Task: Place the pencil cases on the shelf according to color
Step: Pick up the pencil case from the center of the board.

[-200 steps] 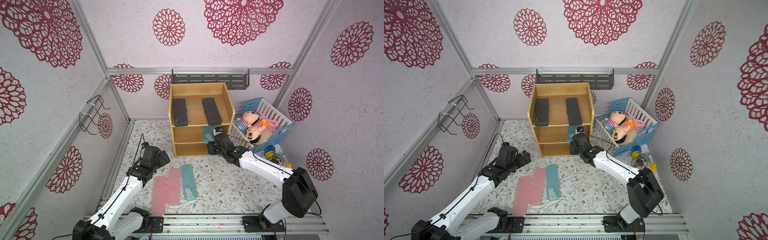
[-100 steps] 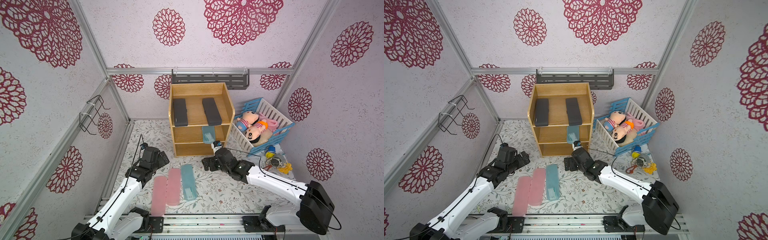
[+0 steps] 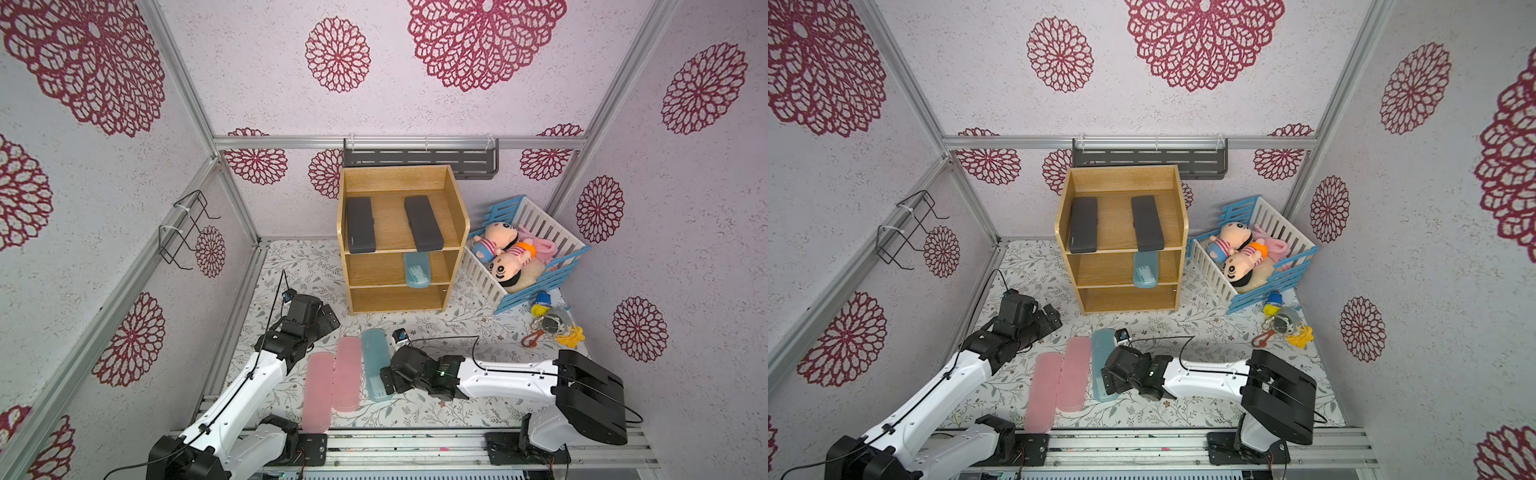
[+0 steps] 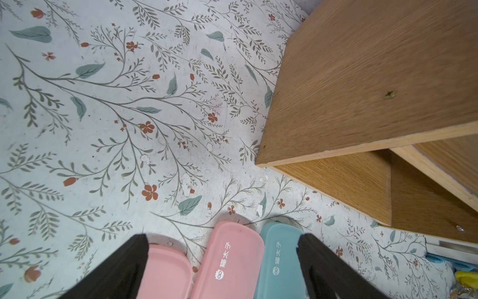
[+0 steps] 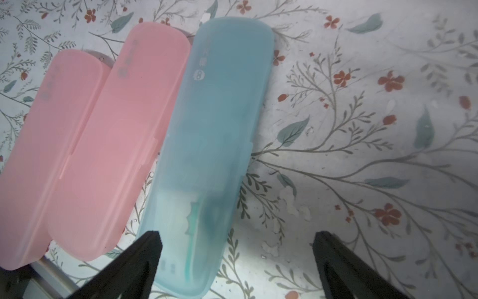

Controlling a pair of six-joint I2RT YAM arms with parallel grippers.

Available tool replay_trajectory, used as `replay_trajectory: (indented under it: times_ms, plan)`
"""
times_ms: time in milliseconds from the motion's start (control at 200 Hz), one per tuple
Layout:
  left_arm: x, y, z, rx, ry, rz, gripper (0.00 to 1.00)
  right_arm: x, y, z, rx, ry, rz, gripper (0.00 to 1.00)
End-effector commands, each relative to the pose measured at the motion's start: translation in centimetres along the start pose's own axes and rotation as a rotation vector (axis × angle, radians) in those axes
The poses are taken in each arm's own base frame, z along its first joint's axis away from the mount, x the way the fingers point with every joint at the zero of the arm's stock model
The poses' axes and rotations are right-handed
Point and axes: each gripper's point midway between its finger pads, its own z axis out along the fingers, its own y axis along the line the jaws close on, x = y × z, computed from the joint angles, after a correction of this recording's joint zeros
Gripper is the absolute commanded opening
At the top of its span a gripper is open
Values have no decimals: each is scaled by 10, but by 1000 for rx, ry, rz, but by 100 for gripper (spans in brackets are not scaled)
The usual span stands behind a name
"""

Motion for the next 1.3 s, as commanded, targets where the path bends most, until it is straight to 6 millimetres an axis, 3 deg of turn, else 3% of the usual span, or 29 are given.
replay_trajectory:
  times_ms: [0,155,335,505,695,725,836,1036,1176,1291]
  plan:
    - [5,3,2,-7,14,-4,97,-18,15,-1,3,-63,26,99]
    - [1,13,-4,-49,-14,7,97,-23,27,4,8,-65,8,99]
    - [-6,38,-16,-143,-53,18,97,-26,41,8,13,-35,14,99]
    - [-4,50,-15,-138,-43,-31,97,-19,33,15,87,-17,16,99]
    - [-2,46,-10,-109,-25,-47,97,-8,25,32,163,33,-22,99]
    - [-3,45,-10,-107,-24,-50,97,2,32,31,169,43,-55,99]
    - [-1,45,-11,-103,-13,-58,97,15,19,37,240,80,-73,99]
    - [3,42,-11,-72,-6,-77,97,23,-2,22,219,69,-27,99]
    - [4,37,-10,-49,-1,-84,97,22,9,11,96,45,-55,99]
    - [4,34,-9,-40,9,-83,97,31,3,17,113,73,-109,99]
